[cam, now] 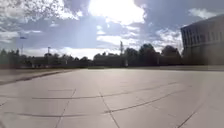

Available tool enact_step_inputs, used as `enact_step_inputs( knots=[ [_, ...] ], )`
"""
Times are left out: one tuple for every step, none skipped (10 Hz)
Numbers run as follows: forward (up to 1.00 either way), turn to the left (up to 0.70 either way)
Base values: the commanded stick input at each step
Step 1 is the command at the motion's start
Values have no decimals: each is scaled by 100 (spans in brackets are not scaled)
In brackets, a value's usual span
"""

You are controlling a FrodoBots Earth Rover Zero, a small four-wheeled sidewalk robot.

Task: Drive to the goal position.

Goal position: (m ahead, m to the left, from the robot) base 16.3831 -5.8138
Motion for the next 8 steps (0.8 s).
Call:
enact_step_inputs(
  knots=[
    [70,-1],
    [70,-1],
    [70,-1],
    [70,-1],
    [70,-1],
    [70,-1],
    [70,-1],
    [70,-1]
  ],
)
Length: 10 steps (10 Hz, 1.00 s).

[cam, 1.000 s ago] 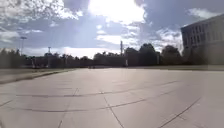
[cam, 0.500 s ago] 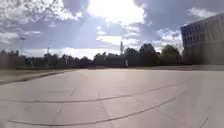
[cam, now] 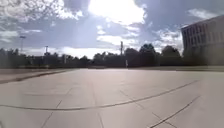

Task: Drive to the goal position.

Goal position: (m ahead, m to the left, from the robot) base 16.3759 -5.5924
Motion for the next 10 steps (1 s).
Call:
enact_step_inputs(
  knots=[
    [70,-1],
    [70,-1],
    [70,-1],
    [70,-1],
    [70,-1],
    [70,-1],
    [70,-1],
    [70,-1],
    [70,-1],
    [70,-1]
  ],
)
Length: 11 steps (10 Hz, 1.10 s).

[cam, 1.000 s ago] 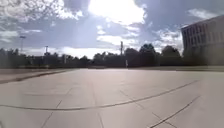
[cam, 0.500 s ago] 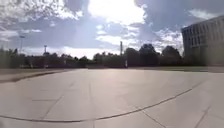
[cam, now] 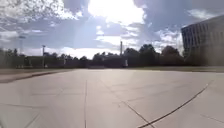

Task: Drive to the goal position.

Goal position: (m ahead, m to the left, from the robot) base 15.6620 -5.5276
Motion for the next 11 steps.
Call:
enact_step_inputs(
  knots=[
    [70,-1],
    [70,-1],
    [70,-1],
    [70,-1],
    [70,-1],
    [70,-1],
    [70,-1],
    [70,-1],
    [70,-1],
    [70,-1],
    [70,-1]
  ],
)
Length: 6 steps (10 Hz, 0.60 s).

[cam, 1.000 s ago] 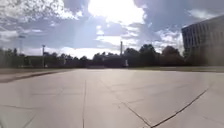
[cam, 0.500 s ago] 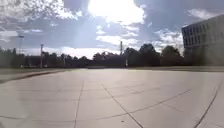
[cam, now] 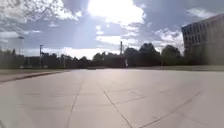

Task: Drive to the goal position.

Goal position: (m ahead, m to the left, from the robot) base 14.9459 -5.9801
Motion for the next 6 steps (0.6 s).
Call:
enact_step_inputs(
  knots=[
    [70,-1],
    [70,-1],
    [70,-1],
    [70,-1],
    [70,-1],
    [70,-1]
  ],
)
